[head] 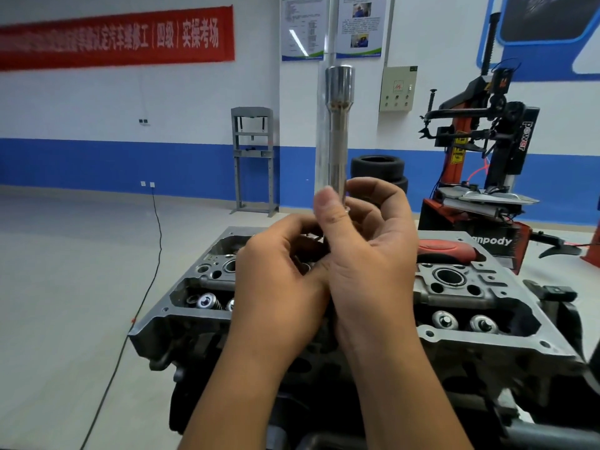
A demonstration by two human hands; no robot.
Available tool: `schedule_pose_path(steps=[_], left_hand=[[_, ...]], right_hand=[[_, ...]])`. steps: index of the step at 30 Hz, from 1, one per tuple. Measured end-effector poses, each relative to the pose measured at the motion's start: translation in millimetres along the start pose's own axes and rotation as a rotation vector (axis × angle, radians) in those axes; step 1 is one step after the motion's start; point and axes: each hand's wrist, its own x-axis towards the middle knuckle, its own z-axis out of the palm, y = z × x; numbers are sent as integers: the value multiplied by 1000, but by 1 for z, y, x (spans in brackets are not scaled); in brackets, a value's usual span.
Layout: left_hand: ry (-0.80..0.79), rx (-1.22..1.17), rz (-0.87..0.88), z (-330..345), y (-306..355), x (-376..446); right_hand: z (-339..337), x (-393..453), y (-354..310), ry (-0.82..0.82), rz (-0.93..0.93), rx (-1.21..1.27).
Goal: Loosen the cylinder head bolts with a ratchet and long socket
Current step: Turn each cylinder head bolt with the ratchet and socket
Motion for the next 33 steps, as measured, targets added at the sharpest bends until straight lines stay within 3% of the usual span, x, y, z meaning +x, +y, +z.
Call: schedule_pose_path(steps=[3, 7, 14, 19, 25, 30, 33], left_hand=[[8, 25, -1, -2, -1, 0], [-171, 74, 27, -7, 3, 1], [5, 112, -21, -3, 0, -1], [-179, 86, 5, -7, 1, 0], [-14, 132, -28, -3, -1, 0], [-176, 29, 20, -7, 3, -1], [-107, 1, -18, -7, 1, 0]], right_hand=[[-1, 0, 0, 63, -39, -31], [-2, 1, -2, -3, 31, 30], [-1, 1, 1, 17, 10, -60], [-3, 5, 1, 6, 42, -47], [-2, 2, 2, -20, 58, -51], [-3, 4, 3, -37, 24, -47], [-1, 4, 4, -81, 59, -15]])
